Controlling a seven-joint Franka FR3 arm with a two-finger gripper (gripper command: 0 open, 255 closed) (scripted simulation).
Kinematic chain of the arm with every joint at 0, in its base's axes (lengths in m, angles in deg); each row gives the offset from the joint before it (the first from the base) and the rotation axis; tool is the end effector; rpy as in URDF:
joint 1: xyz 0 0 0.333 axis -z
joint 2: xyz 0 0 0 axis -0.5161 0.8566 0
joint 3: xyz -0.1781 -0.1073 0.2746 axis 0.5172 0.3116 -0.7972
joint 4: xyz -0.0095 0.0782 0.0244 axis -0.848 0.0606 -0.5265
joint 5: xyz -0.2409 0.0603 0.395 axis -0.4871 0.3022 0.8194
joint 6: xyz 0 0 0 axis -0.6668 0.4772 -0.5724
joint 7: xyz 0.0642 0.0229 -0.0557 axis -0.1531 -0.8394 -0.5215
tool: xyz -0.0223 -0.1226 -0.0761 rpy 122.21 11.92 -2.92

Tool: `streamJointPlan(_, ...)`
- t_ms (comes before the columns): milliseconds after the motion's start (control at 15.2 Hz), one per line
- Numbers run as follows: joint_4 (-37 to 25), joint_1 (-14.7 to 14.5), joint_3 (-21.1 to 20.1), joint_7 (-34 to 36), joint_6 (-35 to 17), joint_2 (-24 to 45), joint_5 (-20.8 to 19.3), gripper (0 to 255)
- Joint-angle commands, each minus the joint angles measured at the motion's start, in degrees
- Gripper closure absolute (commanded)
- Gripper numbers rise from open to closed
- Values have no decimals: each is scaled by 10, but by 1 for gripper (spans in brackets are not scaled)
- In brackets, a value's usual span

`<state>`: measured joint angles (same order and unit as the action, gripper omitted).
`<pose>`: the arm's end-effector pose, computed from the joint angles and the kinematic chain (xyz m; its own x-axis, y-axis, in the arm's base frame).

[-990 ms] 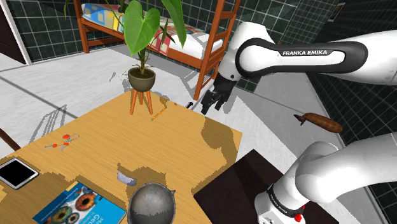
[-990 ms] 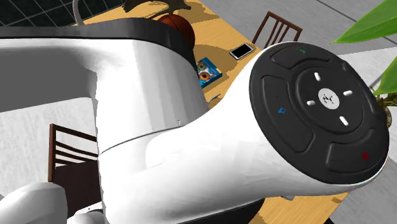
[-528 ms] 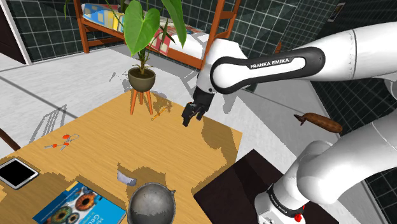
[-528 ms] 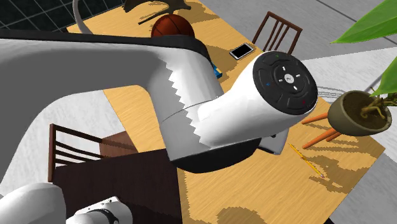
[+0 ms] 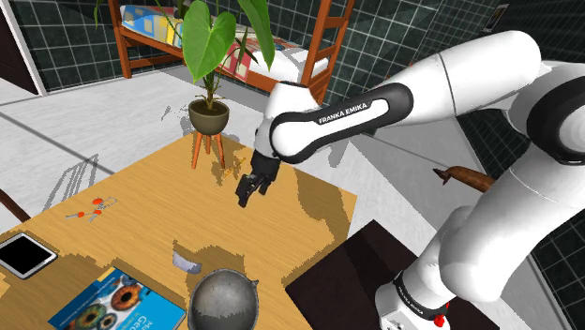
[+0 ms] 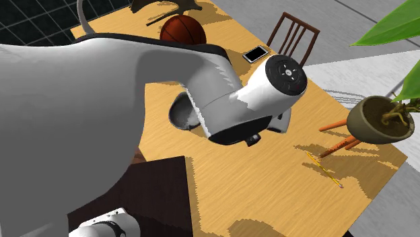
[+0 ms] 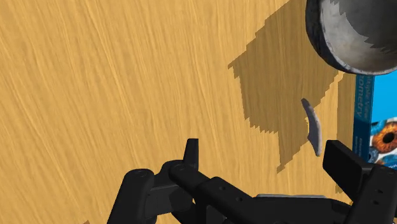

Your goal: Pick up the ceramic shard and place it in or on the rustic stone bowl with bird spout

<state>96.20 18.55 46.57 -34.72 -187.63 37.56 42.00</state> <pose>0.5091 0.2677 0.2871 0.9584 0.2842 0.0278 0.2839 -0.9378 -0.1999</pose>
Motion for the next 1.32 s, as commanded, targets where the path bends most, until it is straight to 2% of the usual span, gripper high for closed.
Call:
streamJointPlan(0,-24,-9,-9,-1,-21,46,-4,0)
streamJointPlan(528,-125,-51,-31,-4,-73,205,-31,0)
streamJointPlan(1056,-257,-107,-38,-5,-89,360,-66,0)
streamJointPlan(1254,-263,-112,-36,-4,-99,375,-69,0)
